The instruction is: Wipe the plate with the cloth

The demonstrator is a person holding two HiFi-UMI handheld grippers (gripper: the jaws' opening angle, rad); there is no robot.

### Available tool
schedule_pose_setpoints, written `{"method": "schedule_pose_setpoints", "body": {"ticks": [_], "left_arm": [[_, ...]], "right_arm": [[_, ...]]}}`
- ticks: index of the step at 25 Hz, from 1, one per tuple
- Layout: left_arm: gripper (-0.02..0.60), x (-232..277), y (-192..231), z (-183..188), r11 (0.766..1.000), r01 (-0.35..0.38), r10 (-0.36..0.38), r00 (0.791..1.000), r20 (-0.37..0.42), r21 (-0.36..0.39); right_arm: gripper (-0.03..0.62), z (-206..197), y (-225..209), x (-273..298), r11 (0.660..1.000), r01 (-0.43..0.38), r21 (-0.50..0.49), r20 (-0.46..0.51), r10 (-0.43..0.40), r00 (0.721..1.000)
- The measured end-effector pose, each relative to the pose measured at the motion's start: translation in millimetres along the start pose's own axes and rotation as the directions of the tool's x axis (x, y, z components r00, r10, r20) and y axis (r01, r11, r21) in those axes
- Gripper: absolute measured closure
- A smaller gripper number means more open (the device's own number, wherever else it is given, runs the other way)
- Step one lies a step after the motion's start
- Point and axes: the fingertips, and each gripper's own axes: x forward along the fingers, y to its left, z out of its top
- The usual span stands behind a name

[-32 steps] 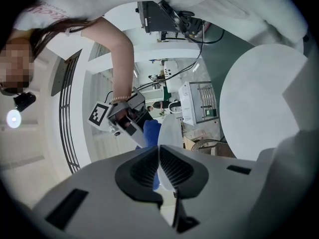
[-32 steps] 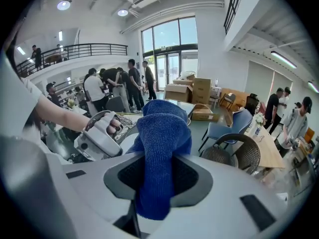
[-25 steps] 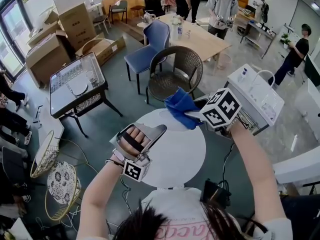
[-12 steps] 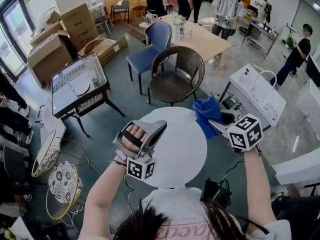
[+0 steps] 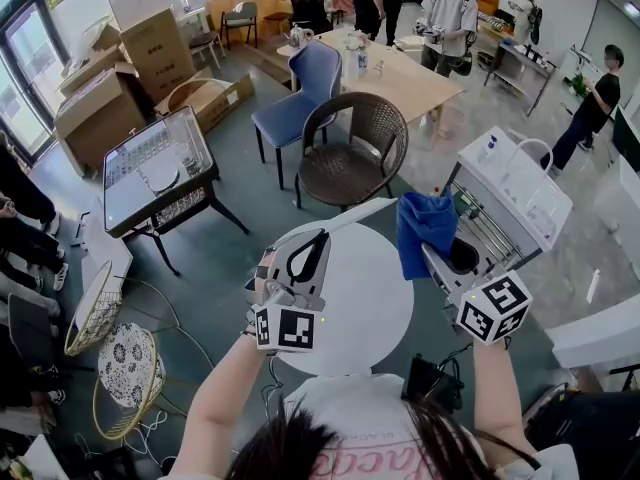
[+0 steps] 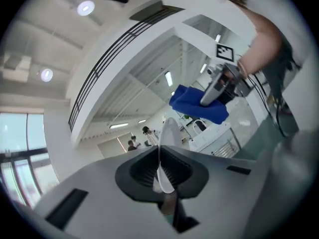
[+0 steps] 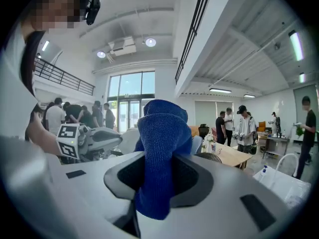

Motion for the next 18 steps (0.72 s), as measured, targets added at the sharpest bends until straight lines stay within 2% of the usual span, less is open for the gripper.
{"method": "schedule_pose_setpoints", "body": {"ticks": [1, 2, 4, 6, 9, 13, 14, 16, 18], "left_arm": [[0.561, 0, 0, -6, 0.994, 0.009, -0.011, 1.000, -0.013, -0.107], [0.561, 0, 0, -11, 0.975, 0.019, -0.024, 1.000, -0.020, -0.222], [0.563, -1, 0, -19, 0.901, 0.046, -0.057, 0.998, -0.013, -0.431], [0.565, -5, 1, -27, 0.820, 0.063, -0.071, 0.997, 0.009, -0.569], [0.565, -11, 2, -36, 0.736, 0.068, -0.064, 0.997, 0.030, -0.673], [0.565, -17, 2, -46, 0.588, 0.084, -0.039, 0.996, 0.076, -0.804], [0.565, -19, 3, -48, 0.558, 0.091, -0.033, 0.996, 0.087, -0.825], [0.565, -23, 5, -51, 0.518, 0.103, -0.029, 0.994, 0.102, -0.849], [0.565, -26, 6, -52, 0.497, 0.108, -0.027, 0.994, 0.108, -0.861]], "right_arm": [[0.461, -2, -1, 1, 1.000, 0.018, 0.009, 0.016, -0.019, 1.000], [0.461, -5, -1, 2, 0.999, 0.034, 0.018, 0.023, -0.035, 0.999], [0.461, -12, 2, 4, 0.998, 0.056, 0.028, 0.020, -0.057, 0.998], [0.461, -17, 9, 7, 0.998, 0.056, 0.040, 0.016, -0.056, 0.998], [0.461, -24, 20, 11, 0.997, 0.053, 0.057, 0.006, -0.054, 0.999], [0.462, -34, 27, 18, 0.995, 0.096, 0.023, -0.012, -0.095, 0.995], [0.462, -34, 29, 20, 0.994, 0.107, 0.010, -0.014, -0.106, 0.994], [0.462, -34, 33, 23, 0.992, 0.124, -0.009, -0.015, -0.124, 0.992], [0.462, -33, 36, 24, 0.991, 0.134, -0.013, -0.013, -0.134, 0.991]]}}
